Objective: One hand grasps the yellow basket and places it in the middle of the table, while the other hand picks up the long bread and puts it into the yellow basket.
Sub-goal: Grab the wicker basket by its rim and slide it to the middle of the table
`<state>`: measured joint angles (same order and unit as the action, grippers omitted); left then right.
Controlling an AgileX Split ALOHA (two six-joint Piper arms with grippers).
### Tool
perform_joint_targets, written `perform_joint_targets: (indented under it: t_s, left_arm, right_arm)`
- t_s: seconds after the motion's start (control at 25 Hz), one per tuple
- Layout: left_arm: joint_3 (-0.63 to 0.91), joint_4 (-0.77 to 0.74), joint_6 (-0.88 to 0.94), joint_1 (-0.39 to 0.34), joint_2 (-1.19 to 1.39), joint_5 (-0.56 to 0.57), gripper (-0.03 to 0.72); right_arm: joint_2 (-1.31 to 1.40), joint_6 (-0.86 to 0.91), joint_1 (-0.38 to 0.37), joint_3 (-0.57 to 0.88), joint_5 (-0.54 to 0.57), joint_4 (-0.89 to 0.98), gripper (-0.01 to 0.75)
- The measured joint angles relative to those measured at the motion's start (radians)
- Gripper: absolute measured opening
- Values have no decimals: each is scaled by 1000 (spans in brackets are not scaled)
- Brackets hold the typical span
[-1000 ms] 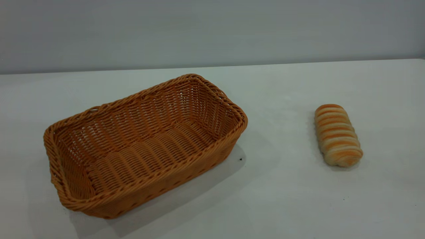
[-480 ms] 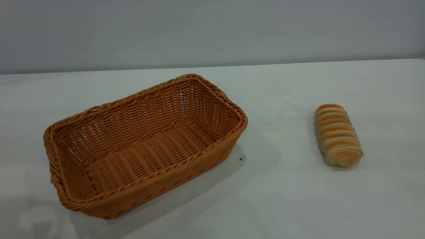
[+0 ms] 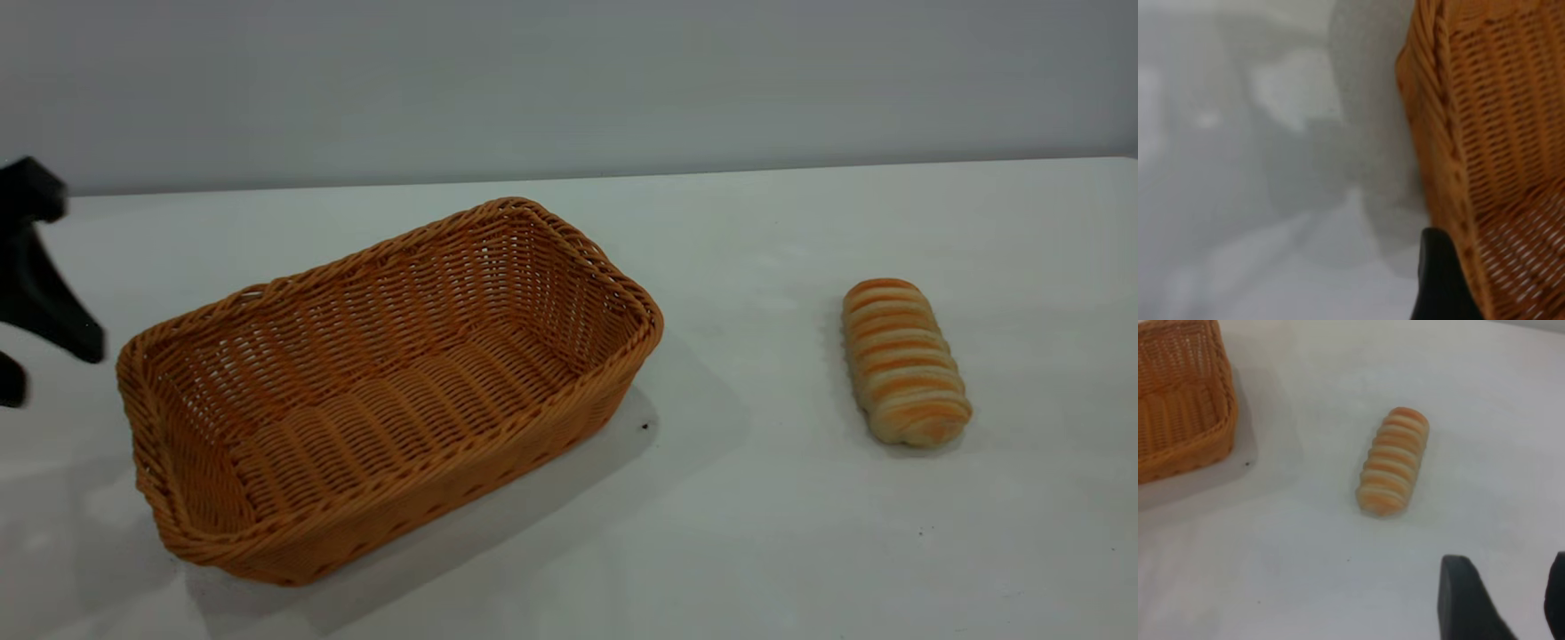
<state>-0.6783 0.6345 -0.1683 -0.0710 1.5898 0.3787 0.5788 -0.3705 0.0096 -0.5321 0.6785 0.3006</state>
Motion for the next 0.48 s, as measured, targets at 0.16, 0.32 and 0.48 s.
perform_joint_targets:
  t_s: [0.16, 0.32, 0.48]
  left_arm:
    - [0, 141, -54, 0, 88, -26, 489]
    - [-2, 202, -74, 0, 154, -50, 489]
    - [-7, 244, -79, 0, 209, -116, 489]
  right_arm:
    - [0, -7, 0, 0, 0, 0, 336]
    - [0, -7, 0, 0, 0, 0, 336]
    - [0, -8, 0, 0, 0, 0, 336]
